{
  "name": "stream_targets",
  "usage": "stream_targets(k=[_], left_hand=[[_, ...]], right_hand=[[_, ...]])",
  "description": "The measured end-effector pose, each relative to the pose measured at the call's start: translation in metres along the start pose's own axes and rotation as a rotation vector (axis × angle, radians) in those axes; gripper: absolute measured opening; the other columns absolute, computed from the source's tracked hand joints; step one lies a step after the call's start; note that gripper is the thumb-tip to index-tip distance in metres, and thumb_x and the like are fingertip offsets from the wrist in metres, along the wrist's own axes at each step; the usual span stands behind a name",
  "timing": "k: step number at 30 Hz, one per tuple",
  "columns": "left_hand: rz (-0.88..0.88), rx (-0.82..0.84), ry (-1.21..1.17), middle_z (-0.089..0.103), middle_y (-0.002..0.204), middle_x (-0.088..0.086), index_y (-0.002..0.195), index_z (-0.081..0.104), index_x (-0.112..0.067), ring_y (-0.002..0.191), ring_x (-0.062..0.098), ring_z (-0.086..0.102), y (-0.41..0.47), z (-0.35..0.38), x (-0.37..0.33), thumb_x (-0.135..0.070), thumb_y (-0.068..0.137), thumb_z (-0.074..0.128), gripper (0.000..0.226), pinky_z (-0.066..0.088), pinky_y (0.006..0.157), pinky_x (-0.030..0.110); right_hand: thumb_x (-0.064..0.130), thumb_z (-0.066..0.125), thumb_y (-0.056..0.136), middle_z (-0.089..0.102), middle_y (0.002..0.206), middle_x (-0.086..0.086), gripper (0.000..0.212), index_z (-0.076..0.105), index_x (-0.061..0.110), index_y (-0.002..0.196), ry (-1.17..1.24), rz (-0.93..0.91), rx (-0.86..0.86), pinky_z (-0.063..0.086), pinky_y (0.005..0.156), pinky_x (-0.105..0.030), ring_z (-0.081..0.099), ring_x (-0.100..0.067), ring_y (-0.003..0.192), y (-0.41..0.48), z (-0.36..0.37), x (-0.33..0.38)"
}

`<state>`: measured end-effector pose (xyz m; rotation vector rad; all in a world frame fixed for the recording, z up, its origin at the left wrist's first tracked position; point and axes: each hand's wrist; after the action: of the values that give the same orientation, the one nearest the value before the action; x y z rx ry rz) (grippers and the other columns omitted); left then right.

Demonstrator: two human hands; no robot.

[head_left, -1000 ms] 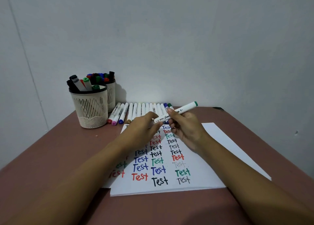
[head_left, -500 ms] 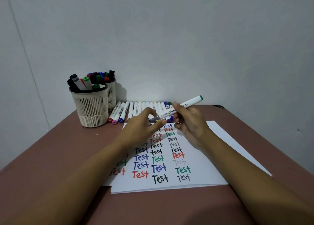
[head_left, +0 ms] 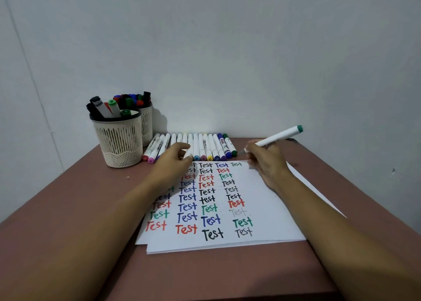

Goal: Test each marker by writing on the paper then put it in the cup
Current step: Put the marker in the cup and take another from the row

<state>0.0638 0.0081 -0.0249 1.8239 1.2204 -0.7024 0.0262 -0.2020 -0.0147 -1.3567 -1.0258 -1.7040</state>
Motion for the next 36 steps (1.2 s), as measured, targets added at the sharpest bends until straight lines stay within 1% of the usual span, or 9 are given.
stream_targets(k=[2, 4, 7, 12, 16, 21, 27, 31, 36], left_hand=[[-0.011, -0.005, -0.027, 0.054, 0.115, 0.006, 0.128, 0.049, -0.015, 0.103, 0.017, 0.054, 0.0000, -0.0007, 0.0005, -0.020, 0.092, 0.057, 0.038, 0.043, 0.081, 0.025], [-0.030, -0.012, -0.040, 0.055, 0.113, 0.005, 0.124, 0.051, -0.013, 0.103, 0.016, 0.055, 0.0010, -0.0008, 0.0020, -0.020, 0.089, 0.061, 0.037, 0.045, 0.082, 0.025], [-0.040, -0.015, -0.091, 0.059, 0.108, 0.006, 0.113, 0.056, -0.013, 0.098, 0.017, 0.058, 0.0020, -0.0005, 0.0032, -0.017, 0.086, 0.065, 0.028, 0.049, 0.085, 0.030], [-0.035, -0.005, -0.116, 0.062, 0.103, 0.006, 0.103, 0.055, -0.016, 0.094, 0.018, 0.060, 0.0020, -0.0010, 0.0035, -0.015, 0.086, 0.065, 0.020, 0.051, 0.086, 0.032], [-0.031, -0.008, -0.109, 0.061, 0.100, 0.002, 0.103, 0.055, -0.017, 0.094, 0.018, 0.060, 0.0018, -0.0010, 0.0030, -0.017, 0.087, 0.065, 0.019, 0.051, 0.084, 0.031], [-0.027, -0.008, -0.103, 0.061, 0.100, 0.003, 0.103, 0.056, -0.017, 0.094, 0.018, 0.060, 0.0021, -0.0008, 0.0035, -0.017, 0.087, 0.064, 0.019, 0.051, 0.084, 0.032], [-0.014, 0.000, -0.099, 0.061, 0.101, 0.003, 0.104, 0.055, -0.016, 0.094, 0.018, 0.060, 0.0017, -0.0011, 0.0033, -0.017, 0.087, 0.064, 0.019, 0.052, 0.083, 0.031], [-0.014, -0.004, -0.105, 0.062, 0.103, 0.005, 0.103, 0.055, -0.017, 0.095, 0.019, 0.060, 0.0020, -0.0008, 0.0042, -0.017, 0.087, 0.064, 0.018, 0.052, 0.083, 0.032], [-0.007, -0.001, -0.095, 0.062, 0.102, 0.005, 0.104, 0.056, -0.016, 0.093, 0.018, 0.060, 0.0027, -0.0002, 0.0047, -0.016, 0.087, 0.064, 0.019, 0.051, 0.081, 0.029]], right_hand=[[0.001, 0.056, 0.088, 0.059, 0.053, 0.000, 0.017, 0.056, 0.008, 0.072, -0.085, -0.006, 0.007, 0.047, 0.054, -0.025, 0.052, -0.012, 0.051, -0.0004, 0.0023, -0.0024], [0.000, 0.055, 0.089, 0.061, 0.054, -0.001, 0.017, 0.056, 0.007, 0.074, -0.116, -0.016, 0.031, 0.049, 0.054, -0.025, 0.054, -0.012, 0.052, -0.0008, 0.0043, -0.0038], [-0.002, 0.057, 0.084, 0.057, 0.061, -0.006, 0.014, 0.055, 0.008, 0.074, -0.179, -0.018, 0.024, 0.047, 0.055, -0.027, 0.052, -0.014, 0.054, -0.0017, 0.0047, -0.0051], [0.000, 0.064, 0.079, 0.055, 0.056, -0.006, 0.018, 0.054, 0.010, 0.068, -0.256, -0.031, 0.002, 0.044, 0.053, -0.028, 0.048, -0.017, 0.051, -0.0024, 0.0048, -0.0080], [-0.002, 0.062, 0.078, 0.056, 0.058, -0.008, 0.015, 0.056, 0.008, 0.069, -0.267, -0.045, 0.008, 0.048, 0.058, -0.032, 0.051, -0.018, 0.054, -0.0020, 0.0053, -0.0086], [-0.002, 0.064, 0.080, 0.057, 0.065, -0.010, 0.012, 0.057, 0.007, 0.074, -0.275, -0.040, 0.024, 0.052, 0.058, -0.030, 0.053, -0.018, 0.056, -0.0025, 0.0066, -0.0082], [0.002, 0.065, 0.080, 0.056, 0.062, -0.007, 0.018, 0.054, 0.012, 0.070, -0.325, -0.067, -0.015, 0.049, 0.058, -0.031, 0.052, -0.016, 0.053, -0.0013, 0.0073, -0.0103], [-0.002, 0.063, 0.079, 0.054, 0.056, -0.005, 0.018, 0.053, 0.010, 0.070, -0.258, -0.057, -0.022, 0.046, 0.054, -0.030, 0.049, -0.017, 0.050, 0.0001, 0.0063, -0.0104], [0.000, 0.064, 0.079, 0.056, 0.061, -0.009, 0.016, 0.054, 0.009, 0.072, -0.280, -0.047, 0.014, 0.047, 0.056, -0.031, 0.051, -0.018, 0.053, -0.0008, 0.0069, -0.0098]])
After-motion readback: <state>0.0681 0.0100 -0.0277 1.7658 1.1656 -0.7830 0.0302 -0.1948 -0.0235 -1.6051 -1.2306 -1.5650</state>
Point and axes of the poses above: each hand's wrist, its own y-axis towards the middle knuckle, its own z-axis out of the palm, x = y × z
